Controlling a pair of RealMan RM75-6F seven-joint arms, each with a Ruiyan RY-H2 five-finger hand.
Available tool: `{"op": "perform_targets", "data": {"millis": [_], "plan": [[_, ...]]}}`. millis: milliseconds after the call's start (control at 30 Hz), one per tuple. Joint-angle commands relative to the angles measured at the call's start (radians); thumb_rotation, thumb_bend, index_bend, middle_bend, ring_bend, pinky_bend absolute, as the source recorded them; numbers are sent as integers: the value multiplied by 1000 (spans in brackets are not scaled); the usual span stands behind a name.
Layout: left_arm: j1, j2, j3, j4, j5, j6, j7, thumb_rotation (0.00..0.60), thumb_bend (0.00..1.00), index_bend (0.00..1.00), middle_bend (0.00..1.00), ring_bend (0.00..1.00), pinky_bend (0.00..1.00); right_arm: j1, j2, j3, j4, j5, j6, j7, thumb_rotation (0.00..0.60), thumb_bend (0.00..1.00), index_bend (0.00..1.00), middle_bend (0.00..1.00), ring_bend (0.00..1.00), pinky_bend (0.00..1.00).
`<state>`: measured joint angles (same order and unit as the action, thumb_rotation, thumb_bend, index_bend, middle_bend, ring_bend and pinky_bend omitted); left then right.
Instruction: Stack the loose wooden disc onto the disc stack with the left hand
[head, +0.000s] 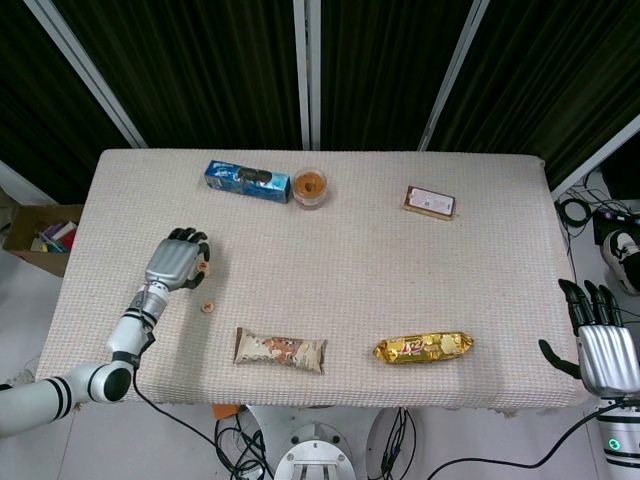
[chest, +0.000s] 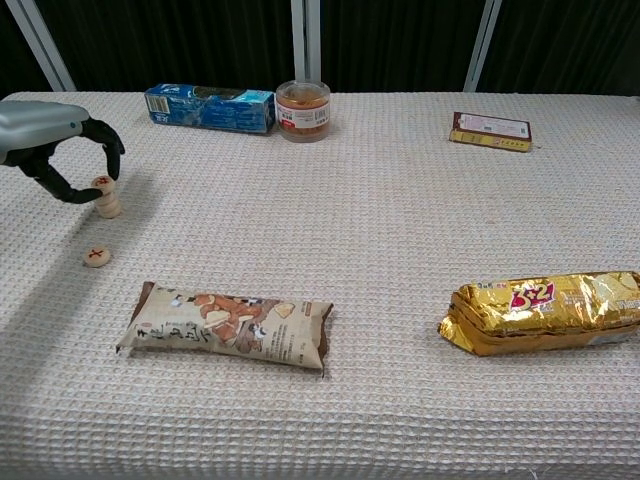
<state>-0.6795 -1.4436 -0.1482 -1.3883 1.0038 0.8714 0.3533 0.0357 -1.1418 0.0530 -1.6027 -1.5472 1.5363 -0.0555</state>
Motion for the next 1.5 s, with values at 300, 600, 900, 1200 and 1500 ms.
{"op": "perform_targets", "data": {"millis": [300,600,900,1200,1500], "plan": [[-5,-11,10,18,-9,-1,-5,600,405,507,174,109,134,-3,2,-1,-3,1,5,-4,600,176,9,124,0,83],[-8,-14,15,27,-11,-1,-13,600,400,501,171,109,134,-2,-1,0,-3,4,2,-4,600,176,9,124,0,83],[-12,-14,20,28,-15,-1,-8,600,398,487,168,109,134,-1,-1,0,-1,8,-1,-3,600,176,9,124,0,82],[-12,-7,23,21,-22,1,-6,600,397,484,167,109,134,-3,-3,0,1,7,2,-1,600,176,9,124,0,82],[-14,-10,27,25,-23,1,-6,600,392,442,159,109,134,-5,-4,0,2,8,6,0,600,176,9,124,0,83]]}}
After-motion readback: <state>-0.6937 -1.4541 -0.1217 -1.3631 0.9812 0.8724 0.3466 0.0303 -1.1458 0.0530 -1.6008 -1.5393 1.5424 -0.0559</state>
